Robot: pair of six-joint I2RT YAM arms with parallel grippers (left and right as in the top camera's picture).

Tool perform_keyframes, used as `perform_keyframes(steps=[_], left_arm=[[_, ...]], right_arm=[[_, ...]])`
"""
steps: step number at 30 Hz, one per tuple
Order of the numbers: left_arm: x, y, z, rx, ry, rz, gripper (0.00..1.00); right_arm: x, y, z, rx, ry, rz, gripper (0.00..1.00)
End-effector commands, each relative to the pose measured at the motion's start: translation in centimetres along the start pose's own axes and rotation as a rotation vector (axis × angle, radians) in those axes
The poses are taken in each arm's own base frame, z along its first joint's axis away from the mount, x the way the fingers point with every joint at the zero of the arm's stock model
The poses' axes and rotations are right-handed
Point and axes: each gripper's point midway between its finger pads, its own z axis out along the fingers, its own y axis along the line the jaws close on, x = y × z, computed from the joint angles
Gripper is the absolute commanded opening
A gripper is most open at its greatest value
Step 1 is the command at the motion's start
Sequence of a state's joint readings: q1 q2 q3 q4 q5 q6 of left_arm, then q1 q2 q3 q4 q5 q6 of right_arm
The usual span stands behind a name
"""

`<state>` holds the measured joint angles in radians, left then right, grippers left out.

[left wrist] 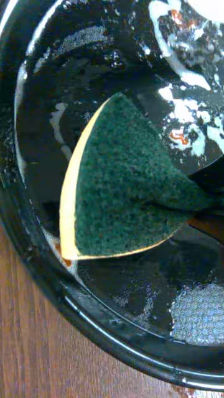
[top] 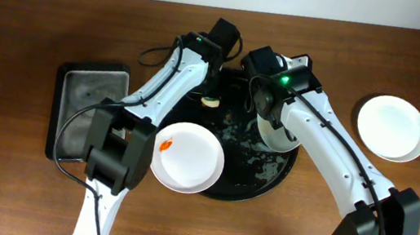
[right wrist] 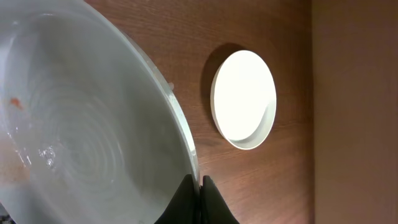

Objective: Clean dirty plates on tray and stack at the side
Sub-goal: 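Scrub the held plate with the sponge while the right gripper tilts it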

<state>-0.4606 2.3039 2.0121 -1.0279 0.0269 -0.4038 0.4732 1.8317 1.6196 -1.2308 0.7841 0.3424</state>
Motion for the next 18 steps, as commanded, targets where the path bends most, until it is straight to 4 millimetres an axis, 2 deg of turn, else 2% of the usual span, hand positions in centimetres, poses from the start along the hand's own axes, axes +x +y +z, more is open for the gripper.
perform_keyframes(steps=[1,4,8,13,17,18], left_arm=[[-0.5,-2.2,-0.7,0.241,0.04,0.046,0.0],[0.1,-4.2,-1.4,0.371,0.072,0.081,0.0],[1.5,-8.0,-3.5,0.619,0.129,0.155,0.0],[3.8,-8.9,-3.1,0.652,0.208,0.159,0.0],[5.0,-9.3,-3.5,0.659,0.251,0.158,0.0],[5.7,-9.5,-2.8,0.625,0.262,0.172,0.0]], right_arm=[[0.2,1.6,-0.9,-0.117,0.026,0.041,0.04],[1.1,3.9,-0.8,-0.228,0.099,0.134,0.04],[1.4,4.1,-0.9,-0.235,0.116,0.162,0.04],[2.6,4.5,-1.1,-0.259,0.184,0.241,0.04],[2.8,3.8,0.1,-0.295,0.247,0.324,0.04],[2.6,3.8,0.2,-0.301,0.242,0.334,0.04]])
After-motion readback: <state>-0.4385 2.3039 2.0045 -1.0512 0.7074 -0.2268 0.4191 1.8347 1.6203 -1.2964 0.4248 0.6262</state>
